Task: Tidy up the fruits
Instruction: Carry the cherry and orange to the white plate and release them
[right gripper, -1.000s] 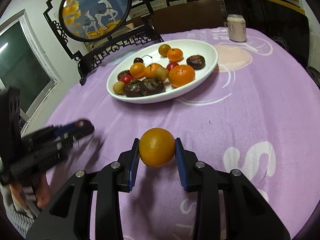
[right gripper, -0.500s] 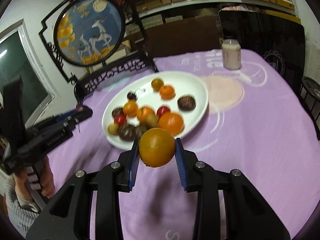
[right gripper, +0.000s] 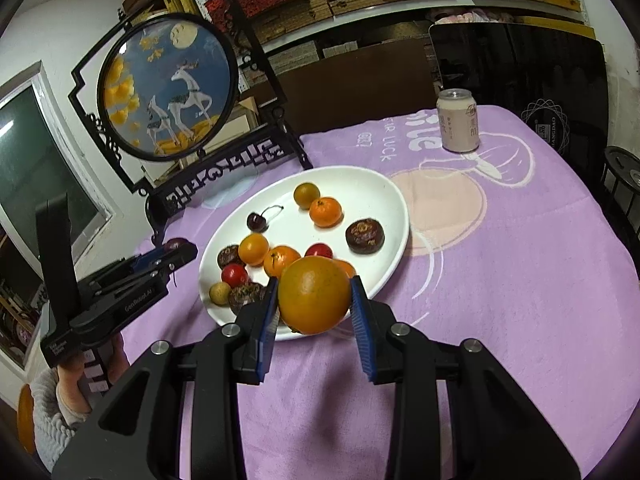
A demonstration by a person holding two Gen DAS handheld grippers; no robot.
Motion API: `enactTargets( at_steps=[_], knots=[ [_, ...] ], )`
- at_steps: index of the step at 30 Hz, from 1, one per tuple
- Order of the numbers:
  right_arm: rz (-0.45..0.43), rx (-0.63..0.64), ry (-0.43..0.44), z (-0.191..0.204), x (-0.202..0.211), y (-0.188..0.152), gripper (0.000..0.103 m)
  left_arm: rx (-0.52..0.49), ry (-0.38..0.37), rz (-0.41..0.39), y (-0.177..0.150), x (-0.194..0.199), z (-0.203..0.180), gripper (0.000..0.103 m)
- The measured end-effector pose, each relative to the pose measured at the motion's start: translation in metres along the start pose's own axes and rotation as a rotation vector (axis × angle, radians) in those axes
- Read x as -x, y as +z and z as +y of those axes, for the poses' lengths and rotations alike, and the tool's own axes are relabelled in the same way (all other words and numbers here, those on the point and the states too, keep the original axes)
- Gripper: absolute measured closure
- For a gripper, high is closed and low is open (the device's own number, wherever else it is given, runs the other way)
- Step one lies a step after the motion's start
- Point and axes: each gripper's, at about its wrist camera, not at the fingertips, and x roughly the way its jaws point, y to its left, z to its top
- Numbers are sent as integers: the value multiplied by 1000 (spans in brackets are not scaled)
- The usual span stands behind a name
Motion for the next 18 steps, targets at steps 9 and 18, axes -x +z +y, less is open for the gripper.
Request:
enactTargets(
  at_steps=[9,18],
  knots=[
    [-31,21,-23,3,-16,30,68,-14,14,-15,20,-14,-3,72],
    [-2,-32,-33,-11,-80,75,68,41,-79,20,59,-69,-13,71]
  ],
)
